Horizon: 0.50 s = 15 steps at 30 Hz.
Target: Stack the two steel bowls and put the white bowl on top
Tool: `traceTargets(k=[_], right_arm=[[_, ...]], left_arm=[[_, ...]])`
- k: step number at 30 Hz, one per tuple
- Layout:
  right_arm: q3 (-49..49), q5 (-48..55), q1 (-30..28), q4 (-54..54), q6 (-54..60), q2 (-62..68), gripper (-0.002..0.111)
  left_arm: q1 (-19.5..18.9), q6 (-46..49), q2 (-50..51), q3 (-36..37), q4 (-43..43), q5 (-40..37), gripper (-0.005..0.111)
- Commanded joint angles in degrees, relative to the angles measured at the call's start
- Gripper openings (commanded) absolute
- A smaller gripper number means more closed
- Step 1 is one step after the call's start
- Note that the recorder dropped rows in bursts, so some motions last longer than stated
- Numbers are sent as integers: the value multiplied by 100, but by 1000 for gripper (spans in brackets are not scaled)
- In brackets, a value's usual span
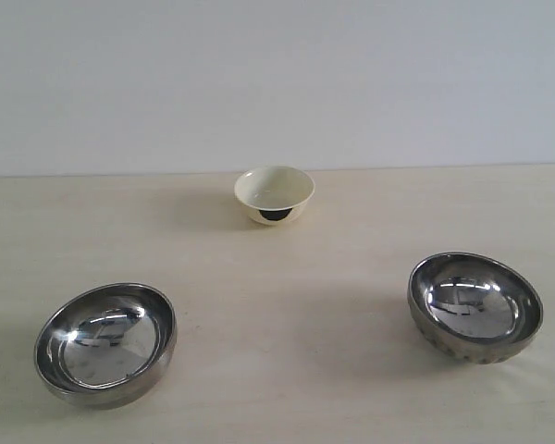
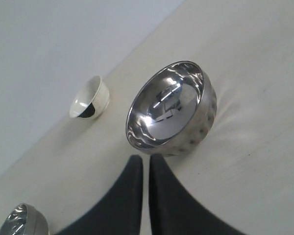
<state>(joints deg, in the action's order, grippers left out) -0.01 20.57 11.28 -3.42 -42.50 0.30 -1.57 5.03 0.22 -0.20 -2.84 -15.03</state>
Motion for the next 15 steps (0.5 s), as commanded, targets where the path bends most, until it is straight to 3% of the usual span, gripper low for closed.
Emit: traceTargets(k=[1,11,15], right_arm=[[1,-154,-34,3,-6,-30,1],[1,-665,-34,-116,-509,-30,1],[1,-1716,73,-116,355,-30,1]], left_arm=[[-17,-56,-22,20,49,47,4],[-17,-56,-22,20,49,47,4],[-17,-56,-22,20,49,47,4]])
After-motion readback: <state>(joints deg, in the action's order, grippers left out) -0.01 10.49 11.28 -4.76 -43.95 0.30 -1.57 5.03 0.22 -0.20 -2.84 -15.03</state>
